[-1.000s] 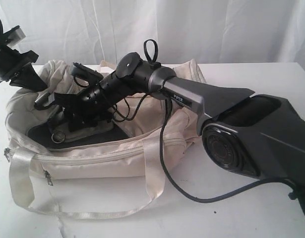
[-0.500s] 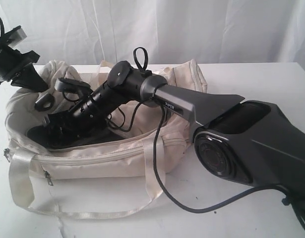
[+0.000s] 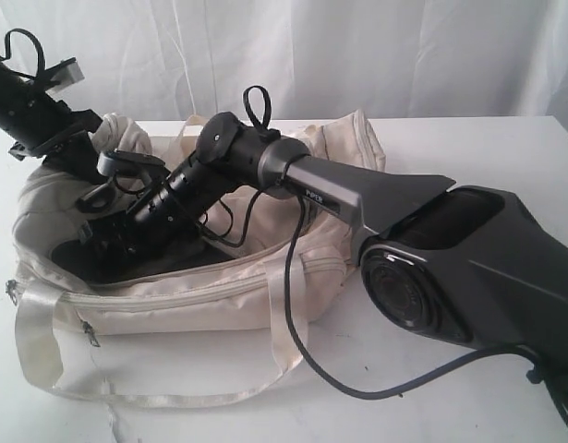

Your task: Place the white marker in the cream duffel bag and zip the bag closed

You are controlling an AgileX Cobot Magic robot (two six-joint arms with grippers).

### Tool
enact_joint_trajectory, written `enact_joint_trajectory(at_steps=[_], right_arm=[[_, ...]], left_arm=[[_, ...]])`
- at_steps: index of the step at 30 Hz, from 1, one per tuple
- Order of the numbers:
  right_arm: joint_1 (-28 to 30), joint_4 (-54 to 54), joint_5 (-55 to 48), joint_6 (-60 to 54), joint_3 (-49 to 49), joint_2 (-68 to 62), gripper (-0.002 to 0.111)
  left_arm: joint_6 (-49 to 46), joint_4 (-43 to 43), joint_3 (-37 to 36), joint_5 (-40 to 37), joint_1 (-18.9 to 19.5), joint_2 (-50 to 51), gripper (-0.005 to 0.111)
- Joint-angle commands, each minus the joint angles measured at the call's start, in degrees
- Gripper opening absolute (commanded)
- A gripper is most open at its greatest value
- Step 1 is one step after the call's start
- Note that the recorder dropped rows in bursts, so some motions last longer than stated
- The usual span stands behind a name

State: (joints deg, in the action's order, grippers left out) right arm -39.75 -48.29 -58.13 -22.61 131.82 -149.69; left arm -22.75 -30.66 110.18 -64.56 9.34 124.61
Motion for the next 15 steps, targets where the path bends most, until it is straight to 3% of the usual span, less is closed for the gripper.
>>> enact_joint_trajectory(at_steps=[1, 9, 15], right_arm=[[0.47, 0.97, -1.86, 0.1, 0.1, 3.17, 0.0], [1.49, 8.07, -10.77, 0.37, 0.1, 6.62, 0.0], [1.49, 8.06, -11.37, 0.37, 0.1, 6.71, 0.0]], left_arm=[[2.1, 4.01, -0.5, -5.4, 0.14, -0.02, 0.0], [2.86, 5.21, -0.5, -5.4, 0.14, -0.02, 0.0], [2.84, 5.21, -0.5, -5.4, 0.14, -0.02, 0.0]])
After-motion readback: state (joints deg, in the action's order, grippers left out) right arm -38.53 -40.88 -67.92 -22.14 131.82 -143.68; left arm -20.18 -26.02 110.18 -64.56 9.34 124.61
